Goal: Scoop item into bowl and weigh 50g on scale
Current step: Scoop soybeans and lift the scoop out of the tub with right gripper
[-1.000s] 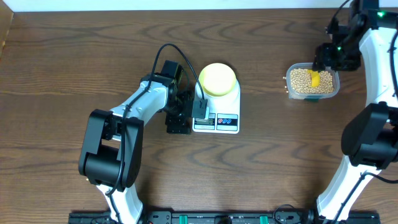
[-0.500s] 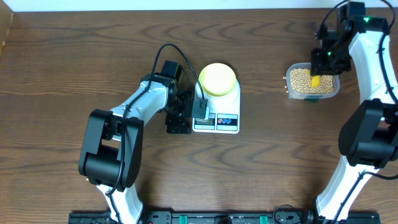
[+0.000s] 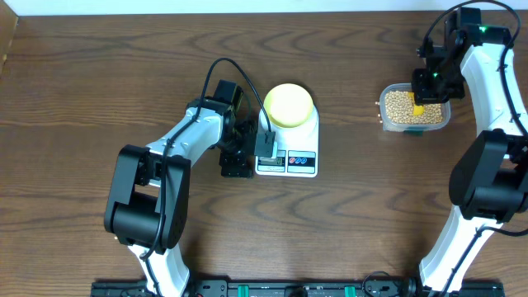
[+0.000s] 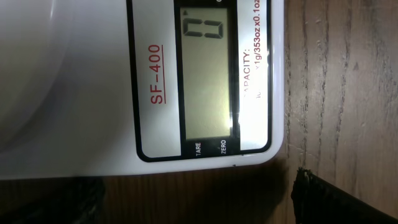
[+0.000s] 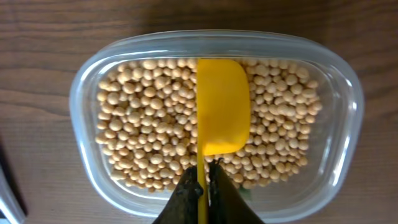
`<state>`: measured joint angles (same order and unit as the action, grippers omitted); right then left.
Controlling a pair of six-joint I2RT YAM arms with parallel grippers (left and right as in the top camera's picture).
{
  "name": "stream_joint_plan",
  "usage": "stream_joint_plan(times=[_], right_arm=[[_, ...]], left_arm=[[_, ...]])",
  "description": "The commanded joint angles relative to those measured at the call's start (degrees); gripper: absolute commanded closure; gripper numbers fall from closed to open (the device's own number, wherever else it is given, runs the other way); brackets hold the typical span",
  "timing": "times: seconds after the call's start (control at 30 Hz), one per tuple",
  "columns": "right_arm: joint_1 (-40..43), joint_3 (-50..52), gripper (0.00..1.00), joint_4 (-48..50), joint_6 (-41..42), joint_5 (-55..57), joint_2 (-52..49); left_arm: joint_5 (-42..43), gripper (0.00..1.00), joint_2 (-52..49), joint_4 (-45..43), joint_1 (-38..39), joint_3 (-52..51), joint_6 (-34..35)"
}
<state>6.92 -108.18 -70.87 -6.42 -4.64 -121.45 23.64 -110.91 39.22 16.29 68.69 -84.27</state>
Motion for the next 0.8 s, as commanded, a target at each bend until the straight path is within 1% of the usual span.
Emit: stream_joint_plan(times=[0.0, 0.17, 0.37, 0.53, 0.6, 0.67, 0.77], right_arm=[[0.5, 0.07, 0.99, -0.11, 0.39, 2.36, -0.2], [0.66, 0.07, 0.99, -0.9, 0.24, 2.01, -0.17], [2.6, 0.07, 0.99, -1.14, -4.74, -9.11, -0.17], [5.31, 0.07, 0.99, -1.33, -5.11, -12.28, -0.17], [6.56, 0.07, 0.99, -1.4, -6.67, -16.28, -0.17], [8.07, 0.09, 0.99, -1.66, -8.5, -22.6, -0.17], [9.7, 0.52, 0.99, -2.01, -9.09, -28.06, -0.2]], left_arm=[[1.16, 0.02, -0.66, 0.37, 0.5, -0.66, -0.79], [1.16, 0.02, -0.66, 0.37, 0.5, -0.66, -0.79], [1.16, 0.02, -0.66, 0.37, 0.5, -0.66, -0.79], [1.16, 0.02, -0.66, 0.37, 0.5, -0.66, -0.79], [1.16, 0.02, -0.66, 0.37, 0.5, -0.66, -0.79], [1.16, 0.02, -0.68, 0.37, 0.5, -0.66, -0.79], [1.16, 0.02, -0.66, 0.37, 0.5, -0.66, -0.79]])
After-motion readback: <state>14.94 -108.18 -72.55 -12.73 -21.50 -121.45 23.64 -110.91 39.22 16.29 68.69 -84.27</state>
